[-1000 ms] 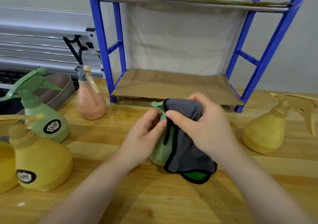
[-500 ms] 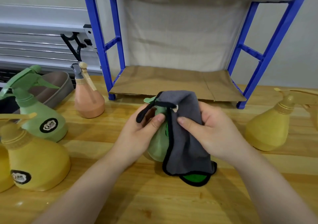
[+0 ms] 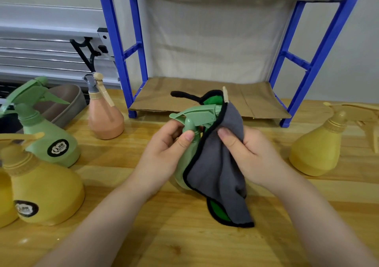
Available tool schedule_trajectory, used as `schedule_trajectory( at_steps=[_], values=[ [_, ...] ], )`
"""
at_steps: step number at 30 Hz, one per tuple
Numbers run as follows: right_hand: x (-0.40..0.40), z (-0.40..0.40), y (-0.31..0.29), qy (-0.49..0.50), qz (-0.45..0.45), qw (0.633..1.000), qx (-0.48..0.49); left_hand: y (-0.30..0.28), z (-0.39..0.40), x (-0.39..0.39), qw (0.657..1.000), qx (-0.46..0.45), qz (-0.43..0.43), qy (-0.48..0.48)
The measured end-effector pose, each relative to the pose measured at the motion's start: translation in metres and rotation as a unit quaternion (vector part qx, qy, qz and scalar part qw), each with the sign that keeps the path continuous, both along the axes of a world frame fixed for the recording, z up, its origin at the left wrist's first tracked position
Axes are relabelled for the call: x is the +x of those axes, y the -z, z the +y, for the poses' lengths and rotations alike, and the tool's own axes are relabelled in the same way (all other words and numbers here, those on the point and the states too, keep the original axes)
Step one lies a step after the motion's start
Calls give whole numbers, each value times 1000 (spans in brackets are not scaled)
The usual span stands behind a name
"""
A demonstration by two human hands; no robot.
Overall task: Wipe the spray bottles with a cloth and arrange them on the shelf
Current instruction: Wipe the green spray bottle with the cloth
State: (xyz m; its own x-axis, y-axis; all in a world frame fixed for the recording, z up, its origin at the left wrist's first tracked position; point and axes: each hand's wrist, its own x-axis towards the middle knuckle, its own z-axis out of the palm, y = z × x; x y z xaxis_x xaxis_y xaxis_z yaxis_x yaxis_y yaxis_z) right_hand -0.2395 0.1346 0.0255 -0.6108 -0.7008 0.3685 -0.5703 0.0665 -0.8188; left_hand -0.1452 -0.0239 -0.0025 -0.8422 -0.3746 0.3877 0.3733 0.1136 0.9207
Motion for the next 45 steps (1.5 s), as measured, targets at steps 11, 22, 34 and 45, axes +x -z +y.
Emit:
schedule_trajectory(
  at_steps=[11,22,34,45],
  values=[
    [-8,-5,3,26,-216,972,-88,-6,-3,3,999,41,11,-31],
    [-14,-10,11,124,-218,961,-115,-3,-21,11,996,-77,-30,15],
    [-24,-3,7,249,-143,946,-152,-3,-22,10,996,-85,-14,-20],
    [-4,-5,-9,241,-66,965,-86,4,8,4,981,-141,6,-135]
  ],
)
